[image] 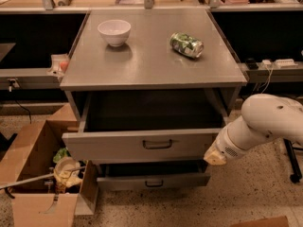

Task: Close top drawer

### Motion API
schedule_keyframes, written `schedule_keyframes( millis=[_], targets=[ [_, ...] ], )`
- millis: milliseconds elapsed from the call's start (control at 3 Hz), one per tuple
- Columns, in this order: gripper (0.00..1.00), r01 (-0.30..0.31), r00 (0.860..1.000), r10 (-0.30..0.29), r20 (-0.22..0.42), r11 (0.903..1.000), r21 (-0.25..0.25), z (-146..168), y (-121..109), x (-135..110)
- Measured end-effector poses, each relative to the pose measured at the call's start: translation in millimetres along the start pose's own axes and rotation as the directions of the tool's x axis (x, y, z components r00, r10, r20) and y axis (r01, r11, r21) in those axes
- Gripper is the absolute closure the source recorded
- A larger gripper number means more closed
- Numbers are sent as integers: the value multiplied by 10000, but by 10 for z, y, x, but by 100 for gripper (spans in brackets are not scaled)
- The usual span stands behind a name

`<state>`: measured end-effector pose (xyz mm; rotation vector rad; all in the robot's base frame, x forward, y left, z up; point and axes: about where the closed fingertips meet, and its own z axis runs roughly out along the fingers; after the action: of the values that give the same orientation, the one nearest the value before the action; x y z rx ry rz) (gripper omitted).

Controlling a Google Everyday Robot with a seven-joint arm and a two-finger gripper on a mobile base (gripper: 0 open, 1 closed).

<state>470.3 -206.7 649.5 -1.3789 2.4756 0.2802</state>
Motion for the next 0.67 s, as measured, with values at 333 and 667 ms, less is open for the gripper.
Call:
schedule_keyframes(
  millis=[333, 667],
  targets=[
    [75, 0, 10000, 0, 0, 10000, 0, 0, 0, 0],
    [51, 0, 10000, 0, 0, 10000, 0, 0, 0, 0]
  ],
)
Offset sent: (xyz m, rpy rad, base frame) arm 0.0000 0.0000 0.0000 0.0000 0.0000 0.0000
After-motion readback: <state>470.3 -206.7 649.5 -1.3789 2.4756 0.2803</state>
